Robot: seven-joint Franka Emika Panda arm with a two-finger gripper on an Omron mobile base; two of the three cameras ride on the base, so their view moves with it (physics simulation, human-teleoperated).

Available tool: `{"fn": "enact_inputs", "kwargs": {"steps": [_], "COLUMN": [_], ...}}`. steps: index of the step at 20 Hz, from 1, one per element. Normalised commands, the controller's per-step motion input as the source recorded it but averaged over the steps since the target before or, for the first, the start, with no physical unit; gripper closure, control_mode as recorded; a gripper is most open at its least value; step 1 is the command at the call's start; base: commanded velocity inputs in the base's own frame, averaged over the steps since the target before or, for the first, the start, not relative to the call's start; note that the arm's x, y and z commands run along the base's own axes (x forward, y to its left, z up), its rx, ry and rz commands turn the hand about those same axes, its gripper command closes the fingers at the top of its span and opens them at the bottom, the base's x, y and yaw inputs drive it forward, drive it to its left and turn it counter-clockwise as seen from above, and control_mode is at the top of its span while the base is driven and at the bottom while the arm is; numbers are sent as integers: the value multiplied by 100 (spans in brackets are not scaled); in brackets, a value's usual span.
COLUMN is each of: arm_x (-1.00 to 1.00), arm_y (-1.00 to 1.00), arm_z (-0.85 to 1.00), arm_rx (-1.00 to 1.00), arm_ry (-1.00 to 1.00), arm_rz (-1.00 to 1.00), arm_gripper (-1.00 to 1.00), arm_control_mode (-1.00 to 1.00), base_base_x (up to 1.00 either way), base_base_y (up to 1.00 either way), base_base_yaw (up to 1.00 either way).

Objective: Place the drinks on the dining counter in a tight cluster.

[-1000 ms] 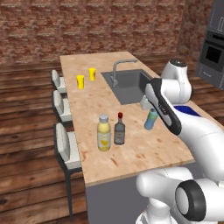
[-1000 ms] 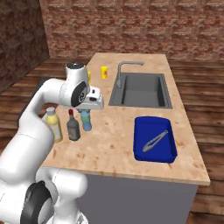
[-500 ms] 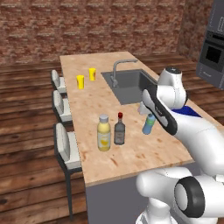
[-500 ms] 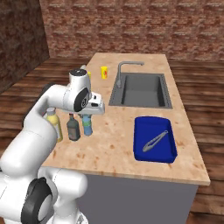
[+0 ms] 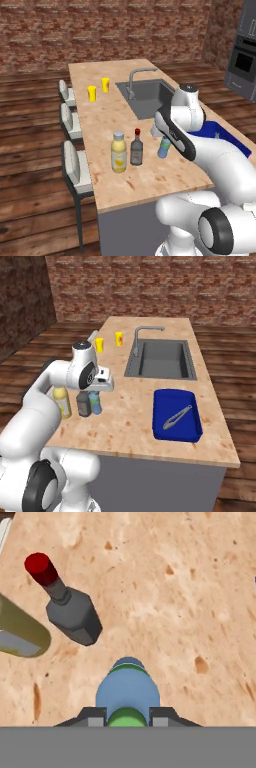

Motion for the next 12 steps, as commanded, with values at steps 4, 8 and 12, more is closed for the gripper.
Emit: {"fn": "enact_inputs", "kwargs": {"steps": [4, 8, 12], "arm_x": [13, 26, 34], "arm_y": [18, 4, 0], "arm_z": [-20, -5, 0], "arm_rx": [-3, 0, 0], "arm_ry": [0, 0, 0], "arm_rz": [0, 0, 0], "arm_gripper": [100, 100, 100], "arm_control_mode": [-100, -100, -100], "base_base_x": [0, 0, 0], "base_base_y": [0, 0, 0], "base_base_yaw": [0, 0, 0]}}
